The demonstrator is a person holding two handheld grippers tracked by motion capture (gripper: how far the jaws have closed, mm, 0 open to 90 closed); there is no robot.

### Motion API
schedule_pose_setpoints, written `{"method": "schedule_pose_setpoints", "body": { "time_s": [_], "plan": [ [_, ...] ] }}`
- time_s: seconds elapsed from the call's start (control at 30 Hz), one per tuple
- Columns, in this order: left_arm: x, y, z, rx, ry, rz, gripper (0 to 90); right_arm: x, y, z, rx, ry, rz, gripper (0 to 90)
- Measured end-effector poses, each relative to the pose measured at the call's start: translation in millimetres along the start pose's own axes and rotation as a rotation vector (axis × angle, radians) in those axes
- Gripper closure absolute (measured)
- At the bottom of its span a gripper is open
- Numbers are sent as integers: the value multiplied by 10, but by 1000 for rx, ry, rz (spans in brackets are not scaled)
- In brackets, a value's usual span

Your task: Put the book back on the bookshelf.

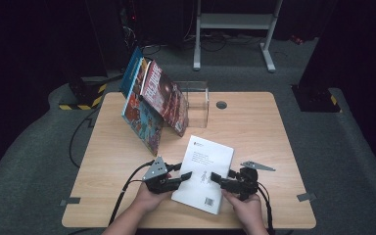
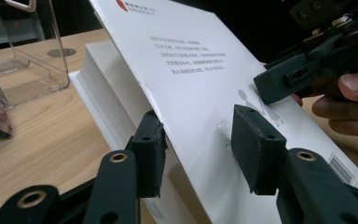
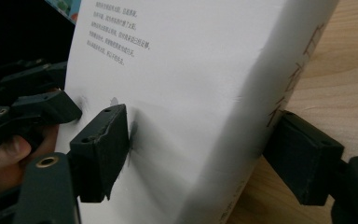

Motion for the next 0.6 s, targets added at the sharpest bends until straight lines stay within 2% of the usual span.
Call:
{"method": "schedule_pose_setpoints", "body": {
  "time_s": [0.37,0.5,0.6],
  "plan": [
    [-30,15,10,-18,9,-16,555,-55,-92,111,52,81,99,285],
    [-45,24,14,-28,15,-29,555,-70,-126,152,68,111,120,299],
    [-63,32,19,-39,19,-49,556,-88,-156,186,87,142,154,308]
  ]
}}
Point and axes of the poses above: each handheld gripper's, and its own axes: z roughly backward along the jaws, x roughly out of its underside, y roughly to its right, the point moved 5 cm from there along -z, roughly forward along the jaws, and after that the axes turned 11 degrees about x, right-handed, at the moved point
